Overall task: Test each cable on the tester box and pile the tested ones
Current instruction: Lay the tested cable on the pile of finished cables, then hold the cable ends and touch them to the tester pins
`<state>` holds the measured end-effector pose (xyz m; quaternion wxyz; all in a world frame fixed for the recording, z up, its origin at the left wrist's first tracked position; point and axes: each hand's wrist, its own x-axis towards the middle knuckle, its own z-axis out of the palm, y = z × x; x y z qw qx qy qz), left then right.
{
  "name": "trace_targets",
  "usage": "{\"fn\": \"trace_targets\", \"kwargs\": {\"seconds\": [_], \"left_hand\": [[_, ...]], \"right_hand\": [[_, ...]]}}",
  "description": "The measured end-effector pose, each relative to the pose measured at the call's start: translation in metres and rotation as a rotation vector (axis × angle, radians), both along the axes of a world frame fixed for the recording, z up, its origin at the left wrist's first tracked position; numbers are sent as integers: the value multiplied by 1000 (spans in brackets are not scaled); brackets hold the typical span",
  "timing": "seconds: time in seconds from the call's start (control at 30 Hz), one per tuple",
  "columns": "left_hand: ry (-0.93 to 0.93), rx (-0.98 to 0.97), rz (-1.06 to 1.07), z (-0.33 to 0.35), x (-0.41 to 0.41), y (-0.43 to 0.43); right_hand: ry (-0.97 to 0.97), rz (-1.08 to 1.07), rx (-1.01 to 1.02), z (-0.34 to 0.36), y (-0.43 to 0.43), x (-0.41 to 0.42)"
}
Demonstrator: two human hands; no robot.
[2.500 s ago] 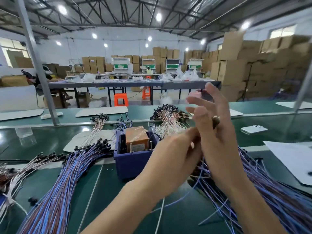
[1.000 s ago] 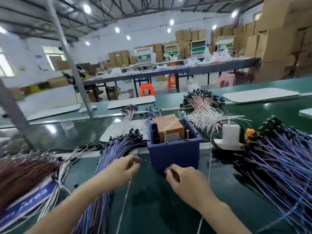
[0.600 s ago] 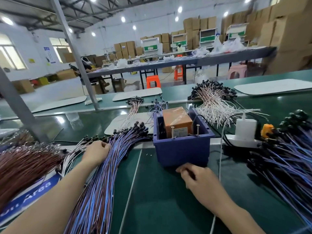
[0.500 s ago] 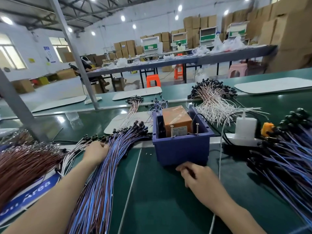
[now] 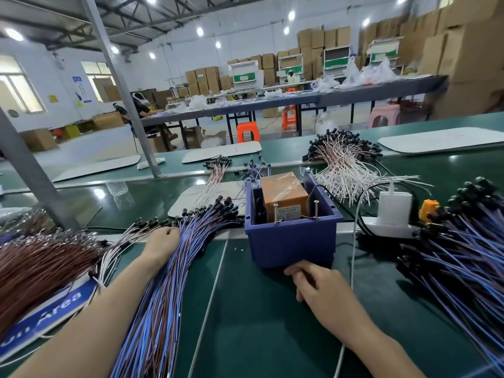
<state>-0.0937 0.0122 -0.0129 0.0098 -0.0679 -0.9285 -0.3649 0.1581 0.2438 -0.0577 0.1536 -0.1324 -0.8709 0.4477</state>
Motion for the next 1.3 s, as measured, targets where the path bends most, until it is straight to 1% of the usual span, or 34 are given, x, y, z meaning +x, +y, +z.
{"fn": "trace_targets", "kwargs": {"seconds": [0.13, 0.2, 0.27, 0.33, 0.37, 0.43, 0.5, 0.53, 0.6, 0.63, 0.67, 0.73, 0.77, 0.87, 0.93, 1.0, 1.1, 1.2, 1.3], "left_hand": [[3, 4, -17, -2, -2, -3], [9, 51, -6, -1, 1, -3], [59, 185, 54, 4, 5, -2], [143, 371, 137, 17, 12, -1], [211, 434, 167, 28, 16, 0], [424, 477, 157, 55, 33, 8], [664, 524, 30, 84, 61, 23], [749, 560, -54, 95, 78, 33], [852, 601, -239, 107, 114, 51], [892, 592, -327, 105, 130, 60], [928, 564, -406, 98, 144, 69], [953, 494, -518, 72, 170, 87], [934, 475, -556, 55, 180, 97], [742, 468, -644, 6, 203, 117], [651, 395, -738, -22, 209, 122], [615, 259, -817, -39, 210, 122], [660, 151, -872, -46, 211, 119], [730, 42, -881, -43, 215, 117], [768, -49, -875, -45, 211, 113]], "right_hand": [[9, 3, -4, -1, 0, 0], [14, 7, -9, -1, 0, -1], [20, 6, -21, -2, 1, -1], [25, 9, -28, -4, 2, -1], [28, 12, -28, -5, 2, -1], [36, 17, -27, -6, 2, -1], [69, 18, -22, -7, 1, -2], [100, 12, -19, -6, 0, -2], [179, -16, -3, -4, -1, -1], [226, -31, -18, -2, -2, 2], [283, -39, -79, -1, -3, 4], [400, -43, -277, 4, -4, 7], [446, -41, -388, 7, -4, 7], [524, -28, -754, 21, 0, 7], [518, -54, -948, 27, 5, 10], [458, -112, -1045, 29, 9, 13], [405, -169, -1174, 26, 12, 11], [423, -156, -1263, 26, 16, 8], [510, -143, -1335, 28, 31, 14]]}}
